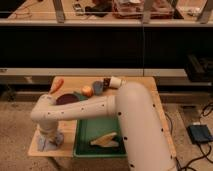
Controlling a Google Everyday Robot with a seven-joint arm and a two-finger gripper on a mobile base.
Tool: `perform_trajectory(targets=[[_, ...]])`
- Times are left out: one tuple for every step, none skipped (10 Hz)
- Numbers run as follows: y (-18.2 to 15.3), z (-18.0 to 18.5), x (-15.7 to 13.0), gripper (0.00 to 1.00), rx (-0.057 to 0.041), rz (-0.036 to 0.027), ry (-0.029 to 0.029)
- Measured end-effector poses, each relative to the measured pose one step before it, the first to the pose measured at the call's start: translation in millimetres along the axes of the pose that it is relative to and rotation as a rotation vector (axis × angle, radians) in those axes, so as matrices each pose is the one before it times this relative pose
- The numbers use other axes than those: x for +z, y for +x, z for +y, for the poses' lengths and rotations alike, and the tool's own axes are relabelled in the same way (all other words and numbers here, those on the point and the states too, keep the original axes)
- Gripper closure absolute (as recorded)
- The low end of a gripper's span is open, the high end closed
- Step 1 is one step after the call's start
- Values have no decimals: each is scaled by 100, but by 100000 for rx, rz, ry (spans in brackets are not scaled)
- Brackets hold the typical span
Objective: Wipe table surface with towel
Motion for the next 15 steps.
perform_trajectory(targets=[[-1316,-327,-198,100,321,-741,318],[-1801,197,-383,100,1446,-999,-235],[-1902,801,-440,100,2735,-1258,-1185],[-1064,863,-212,100,2758,-431,-918],[-1119,1538,-234,100,3660,-1039,-2372],[-72,1713,-2,100,3549,72,-1915],[574,1582,179,100,2403,448,-1854],[649,1007,254,100,2123,186,-494],[1363,1110,382,100,1963,664,-1122],[1000,160,75,100,157,537,-446],[1449,-321,3,100,-794,834,-294],[1651,-665,-101,100,-1310,1068,-2],[2395,-1151,-70,100,-3813,1347,-79],[1280,-956,23,100,-3101,411,301],[1329,-1691,53,100,-4652,232,1084]])
